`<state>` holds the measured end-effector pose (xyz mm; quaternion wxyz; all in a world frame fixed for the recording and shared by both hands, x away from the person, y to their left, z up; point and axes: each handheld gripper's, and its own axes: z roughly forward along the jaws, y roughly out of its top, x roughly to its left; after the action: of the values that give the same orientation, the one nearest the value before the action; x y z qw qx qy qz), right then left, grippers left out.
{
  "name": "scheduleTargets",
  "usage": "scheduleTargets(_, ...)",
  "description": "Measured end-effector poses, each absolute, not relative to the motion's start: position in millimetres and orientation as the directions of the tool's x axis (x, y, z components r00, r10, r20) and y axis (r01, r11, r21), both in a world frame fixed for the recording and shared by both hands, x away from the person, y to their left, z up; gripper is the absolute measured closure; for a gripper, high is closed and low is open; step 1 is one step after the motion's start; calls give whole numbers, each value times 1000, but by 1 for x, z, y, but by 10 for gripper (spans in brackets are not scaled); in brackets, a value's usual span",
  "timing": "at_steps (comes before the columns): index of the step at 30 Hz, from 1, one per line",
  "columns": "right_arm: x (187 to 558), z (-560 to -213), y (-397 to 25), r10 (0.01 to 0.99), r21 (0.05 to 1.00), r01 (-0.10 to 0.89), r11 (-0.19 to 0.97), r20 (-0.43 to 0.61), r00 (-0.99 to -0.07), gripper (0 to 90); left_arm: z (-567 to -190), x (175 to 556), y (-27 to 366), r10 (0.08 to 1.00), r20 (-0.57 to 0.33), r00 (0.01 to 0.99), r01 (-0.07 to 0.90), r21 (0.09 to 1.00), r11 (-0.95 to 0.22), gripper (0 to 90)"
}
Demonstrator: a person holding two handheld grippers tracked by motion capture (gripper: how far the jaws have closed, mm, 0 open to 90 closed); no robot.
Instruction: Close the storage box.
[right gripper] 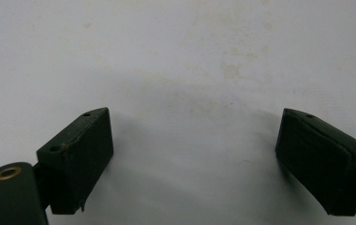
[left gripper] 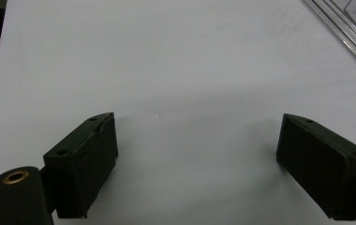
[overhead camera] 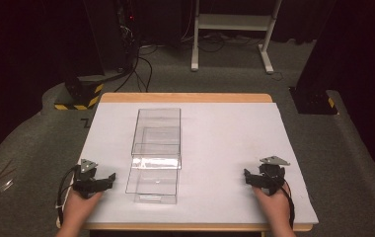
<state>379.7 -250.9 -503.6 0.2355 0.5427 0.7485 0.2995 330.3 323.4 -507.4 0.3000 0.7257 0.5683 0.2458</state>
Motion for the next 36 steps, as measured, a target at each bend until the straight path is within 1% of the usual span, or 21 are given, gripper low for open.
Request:
scheduleTargets(27, 379, -504, -251, 953, 706, 670, 229, -24, -301, 113, -507, 330, 323, 973, 14, 229, 679, 714, -170, 132)
scheduleTargets(36, 379, -504, -251, 953, 707, 669, 230, -24, -302, 113, -505, 330, 324, 966, 0, 259, 682, 708, -183, 132)
